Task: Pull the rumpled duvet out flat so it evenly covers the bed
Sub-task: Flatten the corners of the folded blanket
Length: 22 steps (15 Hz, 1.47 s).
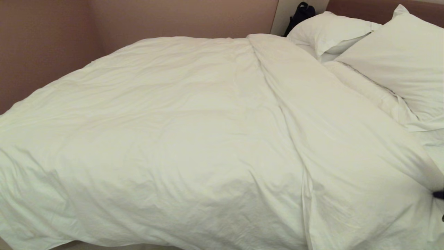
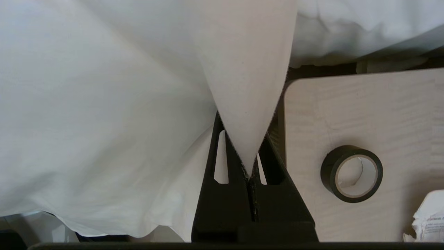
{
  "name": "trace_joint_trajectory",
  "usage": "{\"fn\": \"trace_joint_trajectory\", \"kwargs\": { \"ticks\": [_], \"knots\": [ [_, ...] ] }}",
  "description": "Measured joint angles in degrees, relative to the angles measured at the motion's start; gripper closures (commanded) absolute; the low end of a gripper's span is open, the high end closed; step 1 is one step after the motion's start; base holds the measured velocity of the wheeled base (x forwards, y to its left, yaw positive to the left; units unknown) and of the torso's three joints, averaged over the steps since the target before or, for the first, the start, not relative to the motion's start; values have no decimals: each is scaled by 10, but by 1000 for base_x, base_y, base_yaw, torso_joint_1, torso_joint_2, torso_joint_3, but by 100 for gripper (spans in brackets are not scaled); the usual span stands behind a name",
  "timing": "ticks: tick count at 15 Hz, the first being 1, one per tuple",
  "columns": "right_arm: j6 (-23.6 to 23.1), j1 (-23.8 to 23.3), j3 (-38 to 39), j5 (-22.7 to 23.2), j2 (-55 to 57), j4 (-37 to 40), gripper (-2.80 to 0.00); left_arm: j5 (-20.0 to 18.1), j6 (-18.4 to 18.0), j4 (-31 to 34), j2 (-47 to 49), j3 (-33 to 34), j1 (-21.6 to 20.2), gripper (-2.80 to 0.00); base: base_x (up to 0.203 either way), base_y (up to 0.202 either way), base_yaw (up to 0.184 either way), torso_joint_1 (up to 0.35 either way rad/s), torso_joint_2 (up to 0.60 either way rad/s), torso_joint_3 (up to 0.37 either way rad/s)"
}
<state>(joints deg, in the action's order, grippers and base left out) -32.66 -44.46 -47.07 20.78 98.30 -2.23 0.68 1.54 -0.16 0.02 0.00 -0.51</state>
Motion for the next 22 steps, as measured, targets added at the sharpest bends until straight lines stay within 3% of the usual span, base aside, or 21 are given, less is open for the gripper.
{"fn": "trace_joint_trajectory", "kwargs": {
  "ticks": [5, 13, 14, 15, 22],
  "knots": [
    [-3, 1, 22, -31, 21, -30, 0, 0, 0, 0, 0, 0, 0, 0, 0, 0, 0, 0, 0, 0],
    [-2, 1, 32, -34, 41, -75, 0, 0, 0, 0, 0, 0, 0, 0, 0, 0, 0, 0, 0, 0],
    [-2, 1, 33, -33, 41, -75, -81, 0, 0, 0, 0, 0, 0, 0, 0, 0, 0, 0, 0, 0],
    [-1, 1, 34, -31, 41, -75, -280, 0, 0, 0, 0, 0, 0, 0, 0, 0, 0, 0, 0, 0],
    [-21, 5, 74, -26, -2, -70, -280, 0, 0, 0, 0, 0, 0, 0, 0, 0, 0, 0, 0, 0]
  ]
}}
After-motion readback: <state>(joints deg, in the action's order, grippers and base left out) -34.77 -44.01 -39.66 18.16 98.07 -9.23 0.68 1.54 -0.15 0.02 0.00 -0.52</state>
